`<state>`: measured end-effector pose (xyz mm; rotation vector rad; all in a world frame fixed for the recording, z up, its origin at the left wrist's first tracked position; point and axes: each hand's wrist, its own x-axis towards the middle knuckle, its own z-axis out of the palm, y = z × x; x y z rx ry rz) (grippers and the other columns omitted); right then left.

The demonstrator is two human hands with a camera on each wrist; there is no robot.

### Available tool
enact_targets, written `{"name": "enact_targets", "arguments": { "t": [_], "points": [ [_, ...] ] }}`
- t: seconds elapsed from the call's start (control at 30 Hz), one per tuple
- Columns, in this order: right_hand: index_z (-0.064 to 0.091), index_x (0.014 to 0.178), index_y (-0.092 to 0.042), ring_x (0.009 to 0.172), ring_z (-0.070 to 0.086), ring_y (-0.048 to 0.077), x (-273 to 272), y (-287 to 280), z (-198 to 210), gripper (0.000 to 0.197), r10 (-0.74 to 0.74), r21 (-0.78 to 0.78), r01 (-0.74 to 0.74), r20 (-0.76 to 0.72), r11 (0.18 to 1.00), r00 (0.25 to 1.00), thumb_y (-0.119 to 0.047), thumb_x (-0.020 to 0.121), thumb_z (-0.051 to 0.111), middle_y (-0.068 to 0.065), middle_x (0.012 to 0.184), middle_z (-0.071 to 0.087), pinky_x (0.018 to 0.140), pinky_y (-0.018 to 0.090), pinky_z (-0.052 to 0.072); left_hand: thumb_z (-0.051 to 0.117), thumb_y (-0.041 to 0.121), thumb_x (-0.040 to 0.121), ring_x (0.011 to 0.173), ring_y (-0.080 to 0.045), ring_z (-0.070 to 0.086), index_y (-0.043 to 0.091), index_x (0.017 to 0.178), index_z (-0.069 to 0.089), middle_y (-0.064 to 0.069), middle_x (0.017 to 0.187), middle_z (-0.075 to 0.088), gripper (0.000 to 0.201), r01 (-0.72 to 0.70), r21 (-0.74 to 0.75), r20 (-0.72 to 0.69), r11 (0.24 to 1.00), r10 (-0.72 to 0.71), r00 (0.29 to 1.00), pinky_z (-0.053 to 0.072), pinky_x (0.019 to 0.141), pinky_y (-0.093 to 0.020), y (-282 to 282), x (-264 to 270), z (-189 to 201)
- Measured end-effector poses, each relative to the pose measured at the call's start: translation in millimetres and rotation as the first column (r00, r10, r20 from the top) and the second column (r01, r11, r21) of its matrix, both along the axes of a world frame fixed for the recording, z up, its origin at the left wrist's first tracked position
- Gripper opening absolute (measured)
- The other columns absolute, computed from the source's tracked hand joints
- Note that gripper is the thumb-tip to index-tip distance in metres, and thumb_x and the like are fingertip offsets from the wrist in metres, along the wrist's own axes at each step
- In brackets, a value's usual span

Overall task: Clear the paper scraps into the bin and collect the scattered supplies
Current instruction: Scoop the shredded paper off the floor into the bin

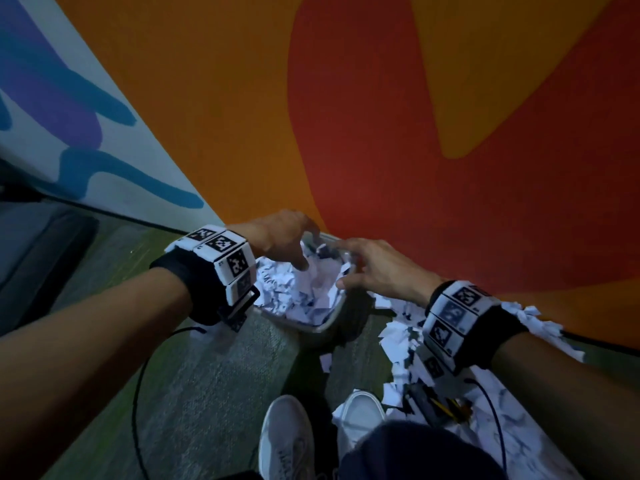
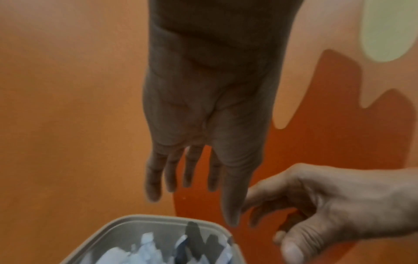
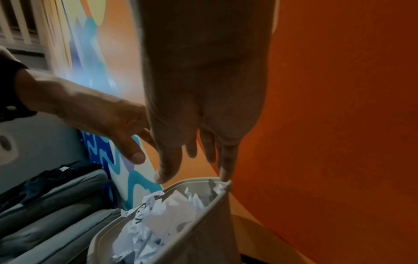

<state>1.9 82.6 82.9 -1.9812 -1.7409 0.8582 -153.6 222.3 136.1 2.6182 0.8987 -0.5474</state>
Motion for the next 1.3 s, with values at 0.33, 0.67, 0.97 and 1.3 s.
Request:
{"name": "enact_targets", "arguments": {
  "t": [0.33, 0.67, 0.97, 1.3],
  "points": [
    [0.052, 0.139, -0.02, 0.118, 0.059, 0.025, 85, -130, -30, 0.064, -0.228, -0.158, 0.231, 0.035, 0.96, 0.973, -0.052, 0.085, 0.068, 0.003, 0.134, 0.061, 0.095, 0.035, 0.048, 0.073, 0.025, 0.086, 0.095, -0.016, 0.066, 0.018, 0.112, 0.071, 0.001, 0.1, 0.072, 0.027, 0.206, -0.154, 0.284, 0.966, -0.156, 0.946, 0.039, 0.073, -0.016, -115, 87, -21],
    [0.021, 0.155, -0.02, 0.144, 0.026, 0.033, 173, -234, -175, 0.095, -0.419, -0.456, 0.482, 0.238, 0.748, 0.876, -0.058, 0.083, 0.069, 0.013, 0.157, 0.026, 0.116, 0.045, 0.026, 0.07, 0.036, 0.09, 0.129, -0.026, 0.051, 0.025, 0.151, 0.038, -0.005, 0.149, 0.045, 0.069, 0.14, -0.496, 0.138, 0.857, -0.082, 0.987, 0.042, 0.096, -0.028, -161, 173, -210],
    [-0.01, 0.156, -0.031, 0.146, 0.016, 0.047, 170, -232, -233, 0.125, -0.474, -0.47, 0.532, 0.245, 0.705, 0.845, -0.054, 0.073, 0.08, 0.02, 0.162, -0.001, 0.113, 0.054, 0.026, 0.089, 0.037, 0.069, 0.152, -0.034, -0.004, 0.046, 0.153, -0.005, -0.003, 0.165, -0.014, 0.126, 0.322, -0.439, 0.109, 0.839, -0.305, 0.946, 0.028, 0.113, -0.065, -214, 219, -294],
    [0.009, 0.15, -0.045, 0.135, 0.035, 0.039, 192, -245, -240, 0.124, -0.56, -0.341, 0.603, 0.224, 0.721, 0.797, -0.062, 0.053, 0.084, 0.01, 0.15, 0.025, 0.105, 0.053, 0.041, 0.065, 0.012, 0.089, 0.127, -0.033, 0.043, 0.03, 0.131, 0.04, -0.01, 0.141, 0.033, 0.052, 0.232, -0.418, 0.301, 0.878, -0.107, 0.948, 0.045, 0.101, -0.046, -219, 223, -309]
  ]
}}
